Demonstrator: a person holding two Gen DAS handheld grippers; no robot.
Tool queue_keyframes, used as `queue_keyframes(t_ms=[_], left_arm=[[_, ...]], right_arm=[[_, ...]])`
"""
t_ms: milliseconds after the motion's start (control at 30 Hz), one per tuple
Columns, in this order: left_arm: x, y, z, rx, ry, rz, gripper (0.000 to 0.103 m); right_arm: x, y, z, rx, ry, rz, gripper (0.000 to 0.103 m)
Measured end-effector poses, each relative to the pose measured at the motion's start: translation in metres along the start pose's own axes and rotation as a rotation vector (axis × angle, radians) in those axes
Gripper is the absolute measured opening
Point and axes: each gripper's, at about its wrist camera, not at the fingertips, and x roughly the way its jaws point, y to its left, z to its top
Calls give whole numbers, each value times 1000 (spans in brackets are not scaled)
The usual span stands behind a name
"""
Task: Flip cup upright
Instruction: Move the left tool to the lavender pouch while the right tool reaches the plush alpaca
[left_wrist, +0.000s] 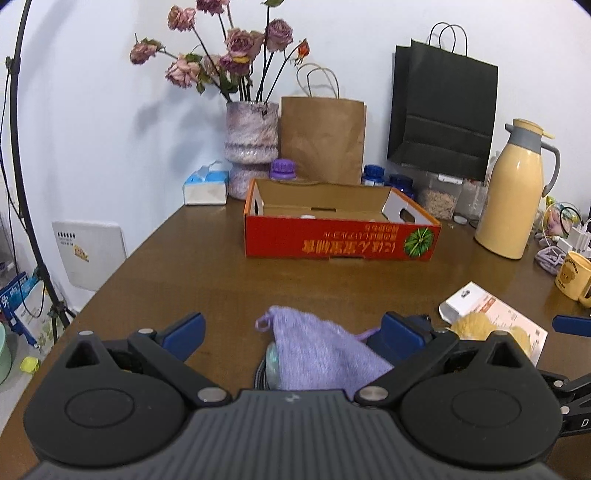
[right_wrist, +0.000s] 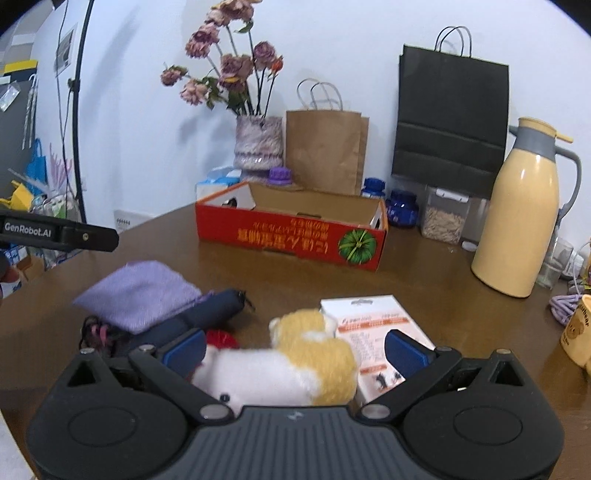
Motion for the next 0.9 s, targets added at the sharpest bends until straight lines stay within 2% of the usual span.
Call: queue_keyframes(t_ms=[233,400,467,900], left_arm=[[-4,4,-10,-4,20,7,103],[-6,7,-12,-11,29,16,103],[-7,9,-13,-13,32,19,103],[-3,10,-18,-18,69,22,103]], right_arm=[[7,7,-6,-83,34,70,103],[26,9,3,-197,98,152,103],[33,10,6,-218,111,158,103],[52,-8,4,-161,134,224,103]])
